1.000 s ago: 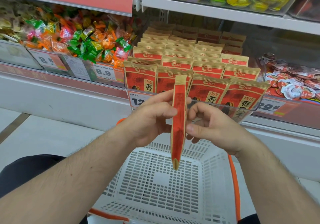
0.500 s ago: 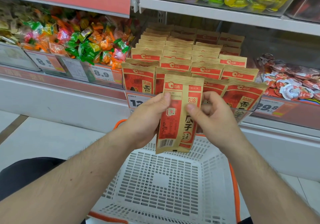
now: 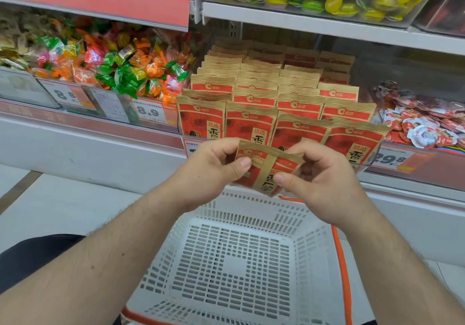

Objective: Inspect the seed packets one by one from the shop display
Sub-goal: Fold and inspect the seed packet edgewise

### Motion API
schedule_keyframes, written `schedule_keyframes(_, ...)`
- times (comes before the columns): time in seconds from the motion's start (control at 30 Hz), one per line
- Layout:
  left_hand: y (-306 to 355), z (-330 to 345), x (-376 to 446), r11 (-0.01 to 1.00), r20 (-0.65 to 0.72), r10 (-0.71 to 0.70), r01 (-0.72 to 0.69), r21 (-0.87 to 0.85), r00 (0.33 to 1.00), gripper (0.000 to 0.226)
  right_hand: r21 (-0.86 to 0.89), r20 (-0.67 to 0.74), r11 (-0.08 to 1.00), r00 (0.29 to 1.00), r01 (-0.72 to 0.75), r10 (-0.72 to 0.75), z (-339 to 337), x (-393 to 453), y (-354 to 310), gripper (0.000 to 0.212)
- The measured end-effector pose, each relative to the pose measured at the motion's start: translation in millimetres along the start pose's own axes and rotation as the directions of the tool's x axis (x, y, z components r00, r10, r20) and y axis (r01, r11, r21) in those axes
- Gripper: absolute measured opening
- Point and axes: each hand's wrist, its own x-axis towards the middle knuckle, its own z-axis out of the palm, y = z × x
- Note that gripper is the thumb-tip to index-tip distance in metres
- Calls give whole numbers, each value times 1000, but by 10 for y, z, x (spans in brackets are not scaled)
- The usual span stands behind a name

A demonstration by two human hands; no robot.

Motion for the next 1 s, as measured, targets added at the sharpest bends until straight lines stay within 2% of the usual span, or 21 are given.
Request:
schedule_keyframes(0.27, 7, 5, 0, 999, 2, 11, -12, 30, 1000, 32, -30, -13, 999, 1000, 12, -12, -30, -1, 8, 19)
schedule_keyframes(0.4, 20, 3, 25, 1000, -37, -12, 11, -24, 999, 31, -39, -33, 999, 999, -37, 35, -32, -7, -12, 19)
schedule_keyframes(0.57, 60, -14, 64, 986, -127, -101, 83, -141, 987, 26, -148, 128, 974, 974, -170, 190, -45, 6, 12, 16)
schedule_keyframes(0.67, 74, -15, 64, 981, -140, -136, 114, -156, 981, 22, -172, 153, 964, 961, -202, 229, -32, 2, -1, 15)
schedule_keyframes(0.73, 77, -29, 52, 981, -102, -134, 118, -155, 986, 18, -124, 139, 966, 959, -229, 245, -28, 2, -28, 14)
schedule_keyframes(0.83, 75, -57, 27, 976, 11, -160, 160, -149, 987, 43, 38, 84, 964, 962, -264, 260, -17, 3, -68, 10)
schedule_keyframes(0.9, 74, -57, 14, 970, 52, -167, 173, -173, 985, 50, 139, 81, 949, 958, -283, 274, -22, -2, -85, 20)
schedule_keyframes(1.0, 78, -45, 10, 961, 56, -169, 177, -212, 984, 47, 206, 164, 931, 949, -301, 271, -61, -10, -82, 44)
